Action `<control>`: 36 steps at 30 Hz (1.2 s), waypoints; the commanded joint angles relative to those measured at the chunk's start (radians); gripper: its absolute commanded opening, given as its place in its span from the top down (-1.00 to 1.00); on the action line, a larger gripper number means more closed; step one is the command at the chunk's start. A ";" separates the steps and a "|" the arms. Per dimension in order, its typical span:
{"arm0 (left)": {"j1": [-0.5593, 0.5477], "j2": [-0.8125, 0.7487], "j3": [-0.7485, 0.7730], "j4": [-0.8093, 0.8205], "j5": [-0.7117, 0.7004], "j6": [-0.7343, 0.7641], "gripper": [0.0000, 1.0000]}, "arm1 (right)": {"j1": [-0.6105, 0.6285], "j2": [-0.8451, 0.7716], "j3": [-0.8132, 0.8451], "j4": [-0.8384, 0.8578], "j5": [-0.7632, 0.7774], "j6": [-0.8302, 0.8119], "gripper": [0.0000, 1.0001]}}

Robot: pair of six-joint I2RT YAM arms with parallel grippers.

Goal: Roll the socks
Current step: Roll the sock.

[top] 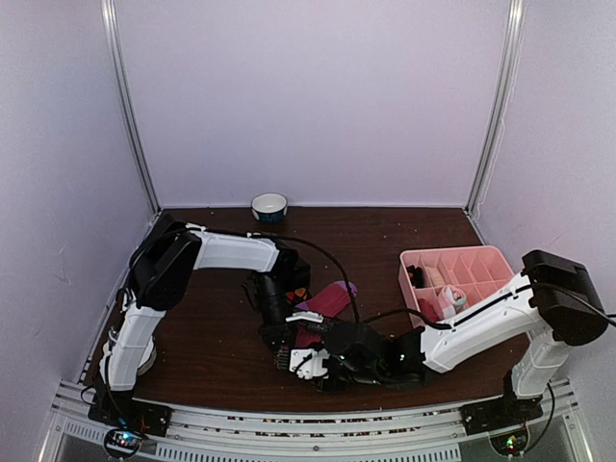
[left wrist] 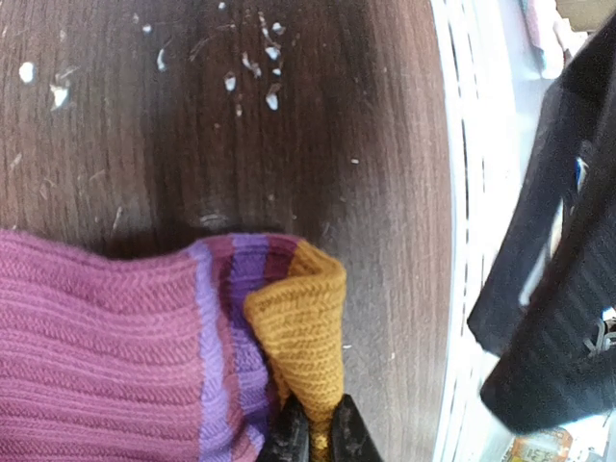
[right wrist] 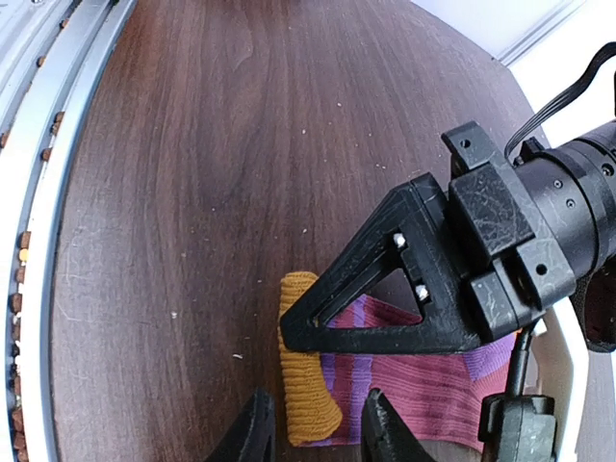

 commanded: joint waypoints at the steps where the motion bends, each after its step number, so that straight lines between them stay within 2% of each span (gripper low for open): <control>1: 0.006 0.029 0.013 -0.012 -0.037 0.013 0.78 | -0.012 0.023 0.026 -0.015 -0.008 -0.017 0.36; 17: 0.006 0.027 0.012 -0.020 -0.044 0.019 0.78 | -0.061 0.147 0.038 0.023 -0.064 0.006 0.40; 25: 0.006 0.037 0.031 -0.020 -0.047 0.007 0.77 | -0.060 0.153 0.016 0.026 -0.085 0.026 0.58; 32: 0.006 0.057 0.065 -0.033 -0.050 0.003 0.76 | -0.041 0.133 0.003 0.025 -0.063 0.037 0.48; 36: 0.006 0.058 0.071 -0.034 -0.048 0.000 0.76 | -0.033 0.135 -0.001 0.038 -0.056 0.039 0.53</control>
